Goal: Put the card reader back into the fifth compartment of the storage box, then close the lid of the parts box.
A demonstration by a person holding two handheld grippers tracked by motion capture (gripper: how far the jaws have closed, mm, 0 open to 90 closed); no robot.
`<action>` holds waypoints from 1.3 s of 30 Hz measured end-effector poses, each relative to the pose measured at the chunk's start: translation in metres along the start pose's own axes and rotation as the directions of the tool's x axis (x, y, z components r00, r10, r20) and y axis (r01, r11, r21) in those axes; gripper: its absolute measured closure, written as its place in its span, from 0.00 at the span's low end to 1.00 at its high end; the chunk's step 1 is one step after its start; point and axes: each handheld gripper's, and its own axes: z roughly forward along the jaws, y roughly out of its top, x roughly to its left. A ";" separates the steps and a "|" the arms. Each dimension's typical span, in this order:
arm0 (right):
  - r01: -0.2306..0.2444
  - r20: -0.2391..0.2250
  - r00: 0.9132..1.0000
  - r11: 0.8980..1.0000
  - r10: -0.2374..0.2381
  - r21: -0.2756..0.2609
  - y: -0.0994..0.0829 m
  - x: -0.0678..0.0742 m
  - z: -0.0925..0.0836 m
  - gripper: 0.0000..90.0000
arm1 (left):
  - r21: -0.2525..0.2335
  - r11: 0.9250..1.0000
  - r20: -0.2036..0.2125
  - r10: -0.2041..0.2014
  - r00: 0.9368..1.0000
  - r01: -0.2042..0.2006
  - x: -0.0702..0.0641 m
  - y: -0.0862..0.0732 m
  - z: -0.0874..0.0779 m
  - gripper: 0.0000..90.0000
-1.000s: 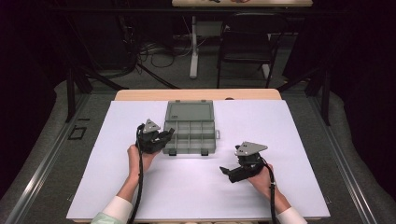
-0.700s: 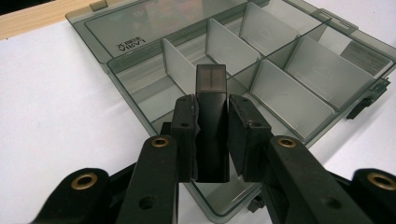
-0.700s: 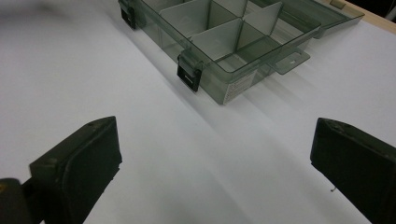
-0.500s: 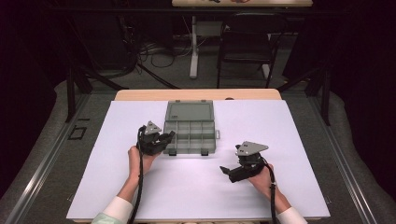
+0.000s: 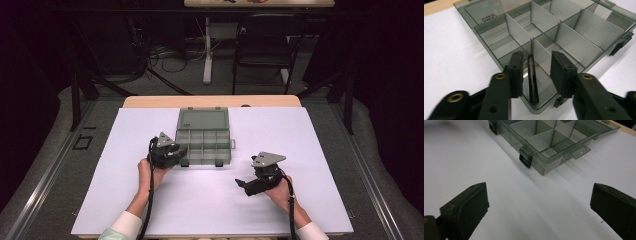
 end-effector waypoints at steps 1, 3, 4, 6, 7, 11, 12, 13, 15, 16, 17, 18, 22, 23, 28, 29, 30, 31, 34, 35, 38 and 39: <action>0.001 -0.001 1.000 1.000 -0.001 0.006 0.000 -0.001 0.000 0.01 | -0.005 1.000 -0.002 -0.001 1.000 0.001 0.000 0.000 -0.001 0.60; 0.001 0.002 1.000 1.000 -0.001 0.002 0.000 -0.001 -0.001 0.01 | -0.017 1.000 -0.002 -0.011 1.000 0.011 0.002 0.000 -0.002 0.53; -0.001 0.004 1.000 1.000 0.001 -0.001 0.000 -0.001 -0.002 0.01 | -0.018 1.000 -0.002 -0.014 1.000 0.014 0.002 0.000 -0.003 0.48; 0.000 0.005 1.000 1.000 0.000 -0.005 0.001 -0.001 -0.002 0.01 | -0.018 1.000 -0.004 -0.015 1.000 0.015 0.002 0.000 -0.003 0.41; -0.001 0.003 1.000 1.000 0.001 -0.002 0.001 -0.001 -0.002 0.01 | -0.017 1.000 -0.006 -0.015 1.000 0.014 0.002 0.000 -0.004 0.37; 0.004 -0.002 1.000 1.000 -0.004 0.009 0.000 -0.001 0.000 0.01 | -0.022 1.000 -0.002 0.013 1.000 -0.013 0.002 0.003 -0.005 0.25; 0.005 -0.001 1.000 1.000 -0.005 0.008 0.000 -0.001 0.000 0.01 | -0.025 1.000 0.000 0.013 1.000 -0.013 0.002 0.003 -0.006 0.22; 0.005 0.000 1.000 1.000 -0.005 0.008 0.000 -0.001 0.000 0.01 | -0.031 0.999 0.002 0.015 1.000 -0.015 0.002 0.004 -0.007 0.20; -0.003 0.001 1.000 1.000 0.003 0.007 -0.001 -0.002 0.000 0.01 | -0.037 0.999 0.008 0.013 1.000 -0.012 0.002 0.004 -0.008 0.17; -0.008 -0.002 1.000 1.000 0.008 0.002 -0.001 -0.002 0.000 0.01 | -0.038 0.999 0.010 0.014 1.000 -0.013 0.002 0.004 -0.008 0.16; -0.010 -0.003 1.000 1.000 0.010 0.001 -0.001 -0.003 -0.001 0.01 | -0.037 0.999 0.012 0.018 1.000 -0.018 0.003 0.004 -0.008 0.15; -0.009 0.000 1.000 1.000 0.009 0.002 -0.001 -0.003 -0.001 0.01 | -0.039 0.999 0.011 0.019 1.000 -0.018 0.002 0.005 -0.008 0.13; -0.012 0.003 1.000 1.000 0.012 -0.007 -0.001 -0.004 -0.002 0.01 | -0.030 0.999 0.009 0.028 1.000 -0.028 0.002 0.006 -0.006 0.09; -0.014 0.001 1.000 1.000 0.014 -0.004 -0.001 -0.004 -0.002 0.01 | -0.029 0.999 0.011 0.026 1.000 -0.026 0.001 0.006 -0.006 0.09; -0.019 0.000 1.000 1.000 0.019 0.003 -0.002 -0.006 -0.001 0.01 | -0.013 0.999 0.016 0.037 0.999 -0.037 0.000 0.007 -0.005 0.04; -0.023 -0.001 1.000 1.000 0.023 0.002 -0.002 -0.007 -0.001 0.01 | -0.013 0.999 0.017 0.036 0.999 -0.035 0.000 0.007 -0.005 0.03; -0.025 -0.002 1.000 1.000 0.025 0.001 -0.002 -0.007 -0.001 0.01 | -0.013 0.999 0.018 0.037 0.999 -0.037 0.000 0.007 -0.006 0.02; -0.025 -0.002 1.000 1.000 0.025 0.000 -0.002 -0.007 -0.001 0.01 | -0.012 0.999 0.018 0.037 0.999 -0.037 0.000 0.007 -0.006 0.01; -0.020 0.000 1.000 1.000 0.020 -0.003 -0.001 -0.007 -0.001 0.01 | -0.010 0.999 0.027 0.043 0.999 -0.043 0.001 0.010 -0.005 0.00; -0.019 -0.002 1.000 1.000 0.019 -0.002 -0.001 -0.007 -0.001 0.01 | -0.007 0.999 0.028 0.046 0.999 -0.046 0.002 0.011 -0.005 0.00; -0.018 -0.006 1.000 1.000 0.018 0.003 -0.001 -0.006 0.000 0.01 | 0.003 0.999 0.042 0.053 0.998 -0.053 0.002 0.014 -0.003 0.00; -0.016 -0.006 1.000 1.000 0.016 0.003 -0.001 -0.006 0.000 0.01 | 0.008 0.999 0.050 0.054 0.997 -0.054 0.002 0.014 -0.001 0.00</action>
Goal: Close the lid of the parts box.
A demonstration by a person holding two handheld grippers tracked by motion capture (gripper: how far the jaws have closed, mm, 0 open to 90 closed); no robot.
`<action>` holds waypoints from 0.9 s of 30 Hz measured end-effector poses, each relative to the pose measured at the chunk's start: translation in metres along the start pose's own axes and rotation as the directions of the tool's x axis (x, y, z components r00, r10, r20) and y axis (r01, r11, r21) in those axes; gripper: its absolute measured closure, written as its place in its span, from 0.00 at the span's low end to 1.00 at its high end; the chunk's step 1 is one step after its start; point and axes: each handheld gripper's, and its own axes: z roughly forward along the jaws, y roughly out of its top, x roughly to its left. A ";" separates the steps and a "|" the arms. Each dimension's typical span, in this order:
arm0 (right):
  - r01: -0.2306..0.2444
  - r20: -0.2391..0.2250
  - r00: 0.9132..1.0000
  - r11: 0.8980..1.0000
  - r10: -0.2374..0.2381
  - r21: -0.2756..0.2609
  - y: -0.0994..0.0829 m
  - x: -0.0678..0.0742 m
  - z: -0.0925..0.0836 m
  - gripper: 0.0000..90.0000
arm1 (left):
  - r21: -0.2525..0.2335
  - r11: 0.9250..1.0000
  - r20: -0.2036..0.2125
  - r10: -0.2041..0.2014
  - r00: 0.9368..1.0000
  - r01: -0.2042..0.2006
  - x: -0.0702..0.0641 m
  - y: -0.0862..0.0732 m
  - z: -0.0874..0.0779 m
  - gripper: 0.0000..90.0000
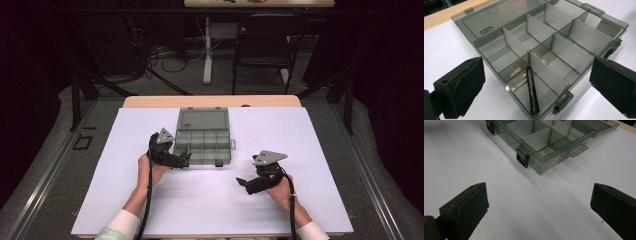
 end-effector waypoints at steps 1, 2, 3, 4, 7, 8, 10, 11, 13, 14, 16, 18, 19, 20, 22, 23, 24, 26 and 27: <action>0.001 0.000 1.000 1.000 -0.001 -0.001 0.000 0.000 0.000 0.01 | 0.007 1.000 0.002 0.006 1.000 -0.006 0.000 0.001 0.001 0.00; 0.000 0.000 1.000 1.000 0.000 -0.004 0.000 0.000 0.000 0.01 | 0.009 1.000 0.005 0.010 1.000 -0.010 0.000 0.001 0.002 0.00; -0.001 -0.001 1.000 1.000 0.001 -0.007 0.000 -0.001 0.000 0.01 | 0.016 1.000 0.005 0.016 1.000 -0.016 0.000 0.003 0.003 0.00; -0.003 0.001 1.000 1.000 0.003 -0.002 0.000 -0.001 0.000 0.01 | 0.017 1.000 0.006 0.016 1.000 -0.016 0.001 0.004 0.004 0.00; -0.005 -0.004 1.000 1.000 0.005 0.002 -0.001 -0.001 0.001 0.01 | 0.016 1.000 0.012 0.009 1.000 -0.009 0.004 0.008 0.006 0.00; -0.004 -0.003 1.000 1.000 0.004 0.002 -0.001 -0.001 0.002 0.01 | 0.017 1.000 0.016 0.008 1.000 -0.008 0.005 0.009 0.008 0.00; -0.002 -0.004 1.000 1.000 0.002 -0.002 0.000 0.000 0.002 0.01 | 0.022 1.000 0.020 0.010 1.000 -0.010 0.005 0.011 0.010 0.00; 0.002 -0.003 1.000 1.000 -0.002 -0.001 0.000 0.000 0.002 0.01 | 0.024 1.000 0.023 0.014 1.000 -0.015 0.006 0.012 0.011 0.00; 0.003 -0.005 1.000 1.000 -0.003 -0.001 0.000 0.000 0.002 0.01 | 0.030 0.999 0.025 0.018 1.000 -0.019 0.006 0.013 0.014 0.00; 0.002 -0.006 1.000 1.000 -0.002 0.001 0.000 0.000 0.003 0.01 | 0.035 0.999 0.025 0.021 0.999 -0.022 0.006 0.014 0.015 0.00; 0.005 -0.007 1.000 1.000 -0.005 0.001 0.000 0.001 0.003 0.01 | 0.038 0.999 0.026 0.021 0.999 -0.022 0.008 0.015 0.018 0.00; 0.006 -0.008 1.000 1.000 -0.006 0.000 0.001 0.002 0.003 0.01 | 0.042 0.999 0.018 0.026 1.000 -0.027 0.008 0.016 0.020 0.02; 0.006 -0.010 1.000 1.000 -0.006 0.000 0.000 0.002 0.003 0.01 | 0.046 0.998 0.017 0.028 0.999 -0.029 0.009 0.016 0.021 0.04; 0.006 -0.011 1.000 1.000 -0.006 0.001 0.000 0.002 0.003 0.01 | 0.053 0.998 0.022 0.032 0.999 -0.033 0.009 0.017 0.023 0.06; 0.005 -0.011 1.000 1.000 -0.005 0.001 0.000 0.002 0.003 0.01 | 0.063 0.997 0.024 0.042 0.999 -0.044 0.009 0.017 0.026 0.14; 0.004 -0.012 1.000 1.000 -0.004 -0.001 0.000 0.002 0.003 0.01 | 0.068 0.997 0.022 0.044 0.999 -0.045 0.008 0.018 0.027 0.17; 0.005 -0.011 1.000 1.000 -0.005 -0.004 0.000 0.002 0.003 0.01 | 0.076 0.996 0.024 0.047 0.999 -0.049 0.008 0.018 0.028 0.17; 0.006 -0.016 1.000 1.000 -0.006 -0.007 0.000 0.002 0.004 0.01 | 0.080 0.995 0.020 0.051 0.999 -0.052 0.009 0.018 0.031 0.21; 0.009 -0.017 1.000 1.000 -0.009 -0.001 0.000 0.002 0.004 0.01 | 0.080 0.995 0.021 0.050 0.999 -0.051 0.009 0.018 0.031 0.23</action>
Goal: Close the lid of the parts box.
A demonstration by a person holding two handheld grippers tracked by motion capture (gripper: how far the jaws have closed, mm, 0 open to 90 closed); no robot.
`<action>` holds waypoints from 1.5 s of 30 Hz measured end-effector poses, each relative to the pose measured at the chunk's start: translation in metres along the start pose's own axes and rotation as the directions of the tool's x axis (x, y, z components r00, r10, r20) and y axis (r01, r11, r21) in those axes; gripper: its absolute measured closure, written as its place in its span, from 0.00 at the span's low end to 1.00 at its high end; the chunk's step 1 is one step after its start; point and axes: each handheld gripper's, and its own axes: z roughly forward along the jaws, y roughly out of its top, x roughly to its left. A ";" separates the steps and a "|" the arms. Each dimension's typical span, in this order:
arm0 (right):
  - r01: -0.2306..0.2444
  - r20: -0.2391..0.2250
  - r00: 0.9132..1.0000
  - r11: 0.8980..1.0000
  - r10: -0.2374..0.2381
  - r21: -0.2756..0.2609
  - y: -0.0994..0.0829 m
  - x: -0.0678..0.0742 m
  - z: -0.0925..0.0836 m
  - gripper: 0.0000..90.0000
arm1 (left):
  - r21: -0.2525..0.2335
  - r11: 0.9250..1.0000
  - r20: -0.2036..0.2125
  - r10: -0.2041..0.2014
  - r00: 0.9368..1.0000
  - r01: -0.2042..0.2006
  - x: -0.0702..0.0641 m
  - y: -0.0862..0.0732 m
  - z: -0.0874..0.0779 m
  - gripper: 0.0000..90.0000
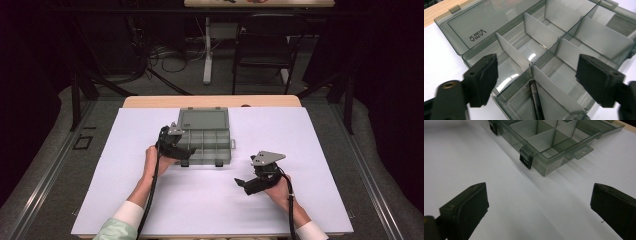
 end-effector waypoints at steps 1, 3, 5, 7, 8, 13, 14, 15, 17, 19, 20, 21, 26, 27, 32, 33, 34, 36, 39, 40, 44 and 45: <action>0.002 0.000 1.000 1.000 -0.002 -0.001 0.000 0.001 0.000 0.01 | 0.003 1.000 -0.002 0.003 1.000 -0.003 0.000 0.000 0.001 0.26; 0.005 0.001 1.000 1.000 -0.005 0.002 0.000 0.001 0.000 0.01 | 0.011 1.000 -0.008 0.006 1.000 -0.006 0.000 0.001 0.002 0.31; 0.004 0.001 1.000 1.000 -0.004 -0.003 0.000 0.001 -0.001 0.01 | 0.018 1.000 -0.013 0.008 1.000 -0.008 0.000 0.002 0.004 0.36; 0.004 0.000 1.000 1.000 -0.004 -0.001 0.000 0.001 0.000 0.01 | 0.021 1.000 -0.011 0.008 1.000 -0.008 0.000 0.002 0.006 0.42; 0.004 0.000 1.000 1.000 -0.004 -0.001 0.000 0.001 0.000 0.01 | 0.025 1.000 -0.017 0.011 1.000 -0.010 0.000 0.002 0.007 0.42; 0.008 -0.003 1.000 1.000 -0.008 0.002 0.000 0.002 0.000 0.01 | 0.034 0.999 -0.013 0.015 1.000 -0.014 0.000 0.003 0.010 0.51; 0.008 -0.002 1.000 1.000 -0.008 0.001 0.000 0.002 0.000 0.01 | 0.044 0.999 -0.013 0.022 1.000 -0.022 0.000 0.003 0.011 0.52; 0.008 -0.002 1.000 1.000 -0.008 -0.001 0.000 0.001 0.000 0.01 | 0.046 0.999 -0.011 0.024 1.000 -0.024 0.000 0.004 0.011 0.54; 0.007 -0.001 1.000 1.000 -0.007 -0.003 0.000 0.001 0.000 0.01 | 0.058 0.998 -0.022 0.024 0.999 -0.023 0.000 0.003 0.013 0.58; 0.002 -0.004 1.000 1.000 -0.002 -0.001 -0.001 0.001 0.000 0.01 | 0.058 0.998 -0.014 0.014 1.000 -0.013 0.001 0.002 0.014 0.59; 0.002 -0.004 1.000 1.000 -0.002 -0.001 -0.001 0.001 0.000 0.01 | 0.059 0.998 -0.012 0.012 1.000 -0.011 0.001 0.002 0.014 0.60; 0.003 -0.004 1.000 1.000 -0.003 -0.002 -0.001 0.001 0.000 0.01 | 0.062 0.998 -0.016 0.014 1.000 -0.013 0.000 0.003 0.014 0.61; 0.002 -0.003 1.000 1.000 -0.002 0.004 -0.001 0.001 0.000 0.01 | 0.064 0.998 -0.014 0.009 1.000 -0.008 0.001 0.003 0.015 0.63; -0.001 -0.004 1.000 1.000 0.001 0.002 -0.001 0.000 0.000 0.01 | 0.065 0.998 -0.014 0.010 1.000 -0.009 0.001 0.003 0.015 0.63; -0.007 0.009 1.000 1.000 0.007 -0.003 0.001 -0.004 0.000 0.01 | 0.063 0.998 -0.027 0.005 1.000 -0.003 -0.001 0.003 0.015 0.64; -0.014 0.008 1.000 1.000 0.014 -0.004 0.001 -0.005 0.000 0.01 | 0.059 0.998 -0.028 0.004 1.000 -0.002 0.000 0.003 0.015 0.64; -0.015 0.007 1.000 1.000 0.015 -0.003 0.002 -0.006 0.001 0.01 | 0.058 0.998 -0.028 0.002 1.000 -0.001 0.000 0.002 0.015 0.64; -0.014 0.016 1.000 1.000 0.014 -0.001 0.003 -0.008 0.002 0.01 | 0.055 0.998 -0.029 0.000 1.000 0.001 -0.001 0.002 0.016 0.64; -0.017 0.036 0.999 1.000 0.017 -0.013 0.007 -0.012 0.003 0.01 | 0.053 0.999 -0.033 -0.002 0.999 0.004 -0.001 0.002 0.016 0.64; -0.026 0.035 0.999 1.000 0.026 -0.017 0.008 -0.014 0.004 0.01 | 0.053 0.999 -0.034 -0.002 0.999 0.004 -0.001 0.002 0.016 0.64; -0.038 0.042 0.998 0.999 0.038 -0.018 0.015 -0.022 0.007 0.01 | 0.049 0.999 -0.031 -0.002 1.000 0.004 -0.001 0.001 0.016 0.63; -0.036 0.045 0.998 0.999 0.036 -0.017 0.016 -0.024 0.008 0.01 | 0.049 0.999 -0.030 -0.003 1.000 0.005 -0.001 0.001 0.016 0.63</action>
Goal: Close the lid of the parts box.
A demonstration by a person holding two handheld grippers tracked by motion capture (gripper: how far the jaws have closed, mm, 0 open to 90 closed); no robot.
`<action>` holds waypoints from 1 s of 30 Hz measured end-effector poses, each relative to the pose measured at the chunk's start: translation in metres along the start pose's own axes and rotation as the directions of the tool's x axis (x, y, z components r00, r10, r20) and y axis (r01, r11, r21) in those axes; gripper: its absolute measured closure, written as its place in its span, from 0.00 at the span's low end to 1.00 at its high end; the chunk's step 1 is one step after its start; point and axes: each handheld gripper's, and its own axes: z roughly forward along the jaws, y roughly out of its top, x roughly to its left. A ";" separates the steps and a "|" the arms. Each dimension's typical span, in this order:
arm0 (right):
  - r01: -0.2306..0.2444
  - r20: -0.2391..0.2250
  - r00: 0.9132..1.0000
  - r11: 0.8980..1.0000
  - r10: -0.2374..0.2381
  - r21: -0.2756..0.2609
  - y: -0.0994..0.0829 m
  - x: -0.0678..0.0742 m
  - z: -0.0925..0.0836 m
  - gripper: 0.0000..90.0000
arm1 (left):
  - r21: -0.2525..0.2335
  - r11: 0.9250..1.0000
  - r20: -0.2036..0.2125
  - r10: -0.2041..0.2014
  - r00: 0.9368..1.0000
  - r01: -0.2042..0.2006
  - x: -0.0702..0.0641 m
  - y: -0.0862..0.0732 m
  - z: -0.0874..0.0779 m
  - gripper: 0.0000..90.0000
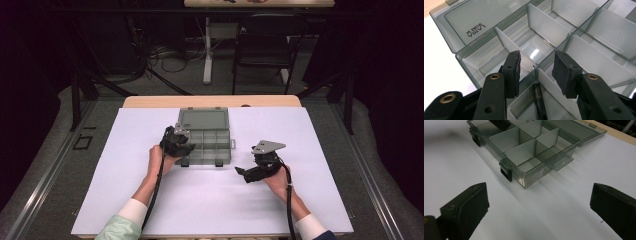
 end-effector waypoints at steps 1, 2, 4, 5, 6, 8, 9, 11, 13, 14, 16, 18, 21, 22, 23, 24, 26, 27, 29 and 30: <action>-0.002 0.000 1.000 1.000 0.002 0.000 0.002 -0.001 0.001 0.01 | 0.000 1.000 0.000 0.000 1.000 0.000 0.000 0.000 0.000 0.63; -0.002 0.004 1.000 1.000 0.002 -0.002 0.004 -0.003 0.001 0.01 | 0.000 1.000 0.000 0.000 1.000 0.000 0.000 0.000 0.000 0.63; -0.003 0.007 1.000 1.000 0.003 -0.005 0.007 -0.006 0.003 0.01 | 0.002 1.000 -0.003 0.002 1.000 -0.002 0.000 0.000 0.000 0.63; -0.007 0.007 1.000 1.000 0.007 -0.006 0.009 -0.008 0.004 0.01 | 0.002 1.000 -0.006 0.005 1.000 -0.005 -0.001 0.000 0.000 0.63; -0.011 0.003 1.000 1.000 0.011 -0.003 0.011 -0.011 0.005 0.01 | 0.002 1.000 -0.006 0.005 1.000 -0.005 -0.001 0.000 0.000 0.63; -0.018 0.001 1.000 1.000 0.018 -0.005 0.014 -0.013 0.008 0.01 | 0.002 1.000 -0.006 0.006 1.000 -0.006 -0.001 0.000 0.000 0.63; -0.018 -0.001 1.000 1.000 0.018 -0.005 0.016 -0.015 0.009 0.01 | -0.001 1.000 -0.006 0.005 1.000 -0.005 -0.001 0.000 0.000 0.63; -0.018 0.001 1.000 1.000 0.018 0.002 0.020 -0.018 0.013 0.01 | -0.002 1.000 -0.004 0.006 1.000 -0.006 -0.001 0.000 0.000 0.63; -0.018 0.001 1.000 1.000 0.018 0.009 0.024 -0.021 0.016 0.01 | -0.003 1.000 -0.003 0.006 1.000 -0.006 0.000 0.000 0.000 0.63; -0.019 0.003 1.000 1.000 0.019 0.011 0.026 -0.022 0.018 0.00 | -0.003 1.000 -0.003 0.006 1.000 -0.006 0.000 0.000 0.001 0.63; -0.013 0.017 1.000 1.000 0.013 0.024 0.030 -0.025 0.022 0.00 | -0.004 1.000 -0.002 0.006 1.000 -0.006 0.000 0.000 0.001 0.63; -0.016 0.029 0.999 1.000 0.015 0.027 0.034 -0.030 0.027 0.00 | -0.004 1.000 -0.002 0.005 1.000 -0.005 0.000 -0.001 0.001 0.63; -0.024 0.035 0.999 0.999 0.023 0.035 0.037 -0.035 0.030 0.00 | -0.005 1.000 0.001 0.005 1.000 -0.005 0.000 -0.001 0.001 0.63; -0.027 0.039 0.999 0.999 0.026 0.038 0.038 -0.037 0.032 0.00 | -0.006 1.000 0.002 0.004 1.000 -0.004 0.000 -0.001 0.001 0.63; -0.030 0.040 0.999 0.999 0.028 0.036 0.039 -0.040 0.034 0.00 | -0.006 1.000 0.002 0.004 1.000 -0.004 0.000 -0.001 0.001 0.63; -0.036 0.037 0.999 0.999 0.035 0.038 0.040 -0.042 0.036 0.00 | -0.006 1.000 0.001 0.004 1.000 -0.004 0.000 -0.001 0.001 0.63; -0.050 0.044 0.998 0.998 0.049 0.036 0.042 -0.047 0.040 0.00 | -0.006 1.000 0.003 0.003 1.000 -0.003 0.000 -0.001 0.001 0.63; -0.055 0.044 0.998 0.998 0.053 0.036 0.043 -0.049 0.042 0.00 | -0.007 1.000 0.005 0.002 1.000 -0.002 0.001 -0.001 0.001 0.63; -0.063 0.051 0.997 0.997 0.062 0.032 0.046 -0.053 0.045 0.00 | -0.008 1.000 0.008 0.001 1.000 -0.001 0.001 -0.001 0.001 0.63; -0.072 0.053 0.996 0.997 0.070 0.033 0.048 -0.055 0.048 0.00 | -0.008 1.000 0.009 0.001 1.000 -0.001 0.001 -0.001 0.001 0.63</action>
